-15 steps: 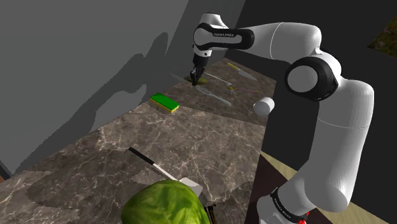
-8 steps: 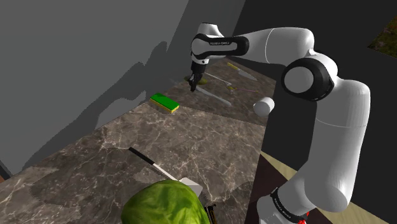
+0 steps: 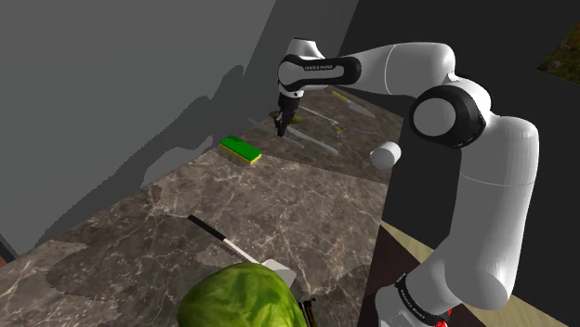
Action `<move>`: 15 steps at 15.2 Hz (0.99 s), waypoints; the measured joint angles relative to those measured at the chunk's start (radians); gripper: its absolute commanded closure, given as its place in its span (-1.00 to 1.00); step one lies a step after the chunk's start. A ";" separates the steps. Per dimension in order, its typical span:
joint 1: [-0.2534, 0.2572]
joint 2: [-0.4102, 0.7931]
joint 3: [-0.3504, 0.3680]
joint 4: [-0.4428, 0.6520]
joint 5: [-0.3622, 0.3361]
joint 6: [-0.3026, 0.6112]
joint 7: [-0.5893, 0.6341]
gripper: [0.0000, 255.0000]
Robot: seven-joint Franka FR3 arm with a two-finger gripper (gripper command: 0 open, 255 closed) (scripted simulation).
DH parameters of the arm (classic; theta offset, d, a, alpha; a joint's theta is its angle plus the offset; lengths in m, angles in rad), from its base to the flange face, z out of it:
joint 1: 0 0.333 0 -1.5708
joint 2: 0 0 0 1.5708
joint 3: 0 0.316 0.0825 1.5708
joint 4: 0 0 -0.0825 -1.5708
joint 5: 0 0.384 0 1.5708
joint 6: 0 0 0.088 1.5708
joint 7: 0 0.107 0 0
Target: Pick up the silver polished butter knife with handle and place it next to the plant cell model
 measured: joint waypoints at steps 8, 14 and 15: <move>0.000 0.000 0.000 0.000 0.000 0.000 0.000 -1.00; -0.001 -0.018 -0.002 0.094 -0.003 -0.111 0.003 -1.00; -0.001 -0.020 -0.002 0.096 -0.004 -0.114 0.003 -1.00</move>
